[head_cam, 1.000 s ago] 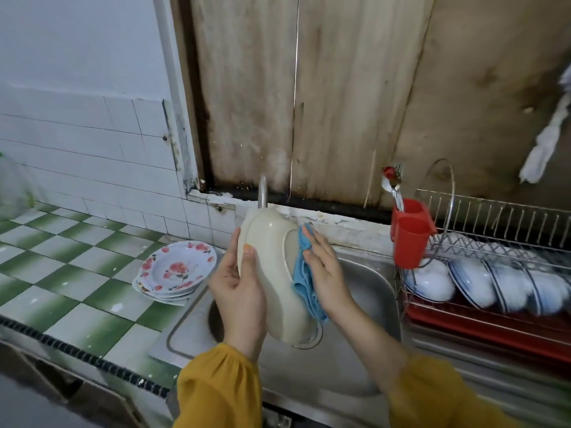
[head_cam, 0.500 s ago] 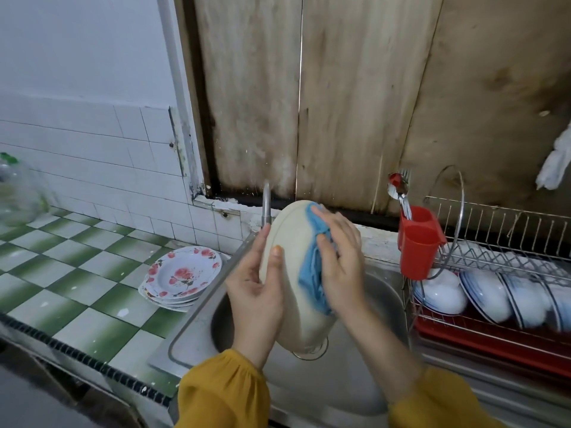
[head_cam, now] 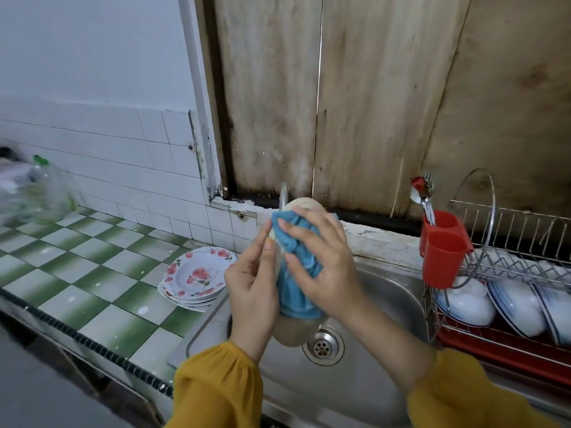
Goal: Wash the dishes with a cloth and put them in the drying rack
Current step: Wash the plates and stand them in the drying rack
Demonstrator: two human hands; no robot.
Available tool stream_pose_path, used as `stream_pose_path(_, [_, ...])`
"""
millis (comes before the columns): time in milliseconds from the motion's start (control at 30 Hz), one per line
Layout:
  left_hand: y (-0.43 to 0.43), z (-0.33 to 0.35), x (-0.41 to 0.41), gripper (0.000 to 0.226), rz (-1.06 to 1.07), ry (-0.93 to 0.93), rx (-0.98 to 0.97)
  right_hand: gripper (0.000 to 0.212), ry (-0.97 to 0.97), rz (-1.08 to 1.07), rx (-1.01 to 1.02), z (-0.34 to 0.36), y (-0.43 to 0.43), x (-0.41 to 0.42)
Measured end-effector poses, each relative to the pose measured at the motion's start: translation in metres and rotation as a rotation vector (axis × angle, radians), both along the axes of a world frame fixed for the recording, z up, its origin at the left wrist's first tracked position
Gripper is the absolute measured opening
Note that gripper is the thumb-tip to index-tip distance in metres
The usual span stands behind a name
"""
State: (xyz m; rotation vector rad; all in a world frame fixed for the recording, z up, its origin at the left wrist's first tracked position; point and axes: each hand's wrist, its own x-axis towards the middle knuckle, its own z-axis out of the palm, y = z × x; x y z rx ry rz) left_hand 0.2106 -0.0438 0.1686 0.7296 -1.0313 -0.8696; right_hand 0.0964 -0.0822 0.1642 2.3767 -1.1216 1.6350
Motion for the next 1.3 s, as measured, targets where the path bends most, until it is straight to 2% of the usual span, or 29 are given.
stream_pose_path(100, [-0.002, -0.006, -0.007, 0.029, 0.061, -0.062, 0.029, 0.034, -0.382, -0.064, 0.277, 0.011, -0.015, -0.002])
stream_pose_path(133, [-0.004, -0.006, -0.009, 0.030, 0.079, -0.061, 0.040, 0.034, -0.407, -0.125, 0.286, 0.012, -0.014, 0.004])
stream_pose_path(167, [-0.007, -0.005, -0.010, 0.030, 0.091, -0.038, 0.045, 0.037, -0.336, -0.170, 0.221, 0.010, -0.009, 0.010])
stream_pose_path(267, [-0.018, 0.002, -0.003, 0.027, 0.169, 0.092, 0.074, 0.042, 0.071, -0.181, -0.111, -0.022, 0.006, 0.016])
stream_pose_path(333, [-0.025, 0.008, 0.004, 0.025, 0.204, 0.242, 0.111, 0.041, 0.164, -0.180, -0.217, -0.050, 0.008, 0.009])
stream_pose_path(367, [-0.028, 0.011, 0.007, 0.025, 0.202, 0.310, 0.119, 0.041, 0.124, -0.192, -0.213, -0.064, 0.006, 0.005])
stream_pose_path(433, [-0.033, 0.010, 0.014, 0.025, 0.200, 0.358, 0.127, 0.043, -0.132, -0.197, -0.096, -0.081, 0.000, -0.002])
stream_pose_path(500, [-0.036, 0.007, 0.019, 0.025, 0.178, 0.354, 0.120, 0.042, -0.521, -0.134, 0.109, -0.084, -0.006, -0.007])
stream_pose_path(567, [-0.036, 0.006, 0.022, 0.025, 0.146, 0.285, 0.109, 0.037, -0.932, 0.020, 0.352, -0.069, -0.015, -0.015])
stream_pose_path(600, [-0.033, 0.007, 0.023, 0.025, 0.123, 0.228, 0.100, 0.033, -1.061, 0.073, 0.459, -0.057, -0.021, -0.022])
stream_pose_path(633, [-0.031, 0.009, 0.024, 0.026, 0.097, 0.157, 0.082, 0.030, -1.107, 0.077, 0.539, -0.045, -0.029, -0.030])
stream_pose_path(700, [-0.024, 0.013, 0.024, 0.027, 0.035, 0.005, 0.020, 0.028, -1.025, 0.056, 0.591, -0.023, -0.041, -0.042])
stream_pose_path(767, [-0.020, 0.015, 0.019, 0.028, -0.021, -0.105, -0.019, 0.029, -0.854, 0.032, 0.548, -0.005, -0.044, -0.042])
stream_pose_path(900, [-0.018, 0.005, 0.006, 0.033, -0.068, -0.222, -0.025, 0.045, -0.179, -0.098, 0.152, 0.008, -0.026, -0.008])
stream_pose_path(967, [-0.015, -0.002, 0.003, 0.033, -0.057, -0.193, -0.011, 0.046, -0.022, -0.109, 0.055, 0.006, -0.020, 0.004])
stream_pose_path(1000, [-0.013, -0.004, 0.003, 0.031, -0.045, -0.167, -0.006, 0.044, -0.054, -0.103, 0.066, 0.003, -0.022, 0.004])
stream_pose_path(1033, [-0.011, -0.005, 0.004, 0.029, -0.030, -0.140, -0.003, 0.041, -0.168, -0.094, 0.121, 0.000, -0.027, 0.002])
stream_pose_path(1133, [-0.008, -0.004, 0.009, 0.029, -0.004, -0.080, 0.015, 0.032, -0.701, -0.145, 0.448, 0.003, -0.047, -0.017])
stream_pose_path(1167, [-0.007, -0.004, 0.010, 0.031, -0.006, -0.086, 0.019, 0.032, -0.795, -0.180, 0.579, 0.005, -0.052, -0.022])
stream_pose_path(1233, [-0.008, -0.004, 0.009, 0.030, -0.004, -0.121, 0.023, 0.038, -0.749, -0.247, 0.646, 0.010, -0.052, -0.021])
stream_pose_path(1300, [-0.011, -0.005, 0.008, 0.028, 0.010, -0.149, 0.024, 0.043, -0.605, -0.257, 0.478, 0.013, -0.037, -0.005])
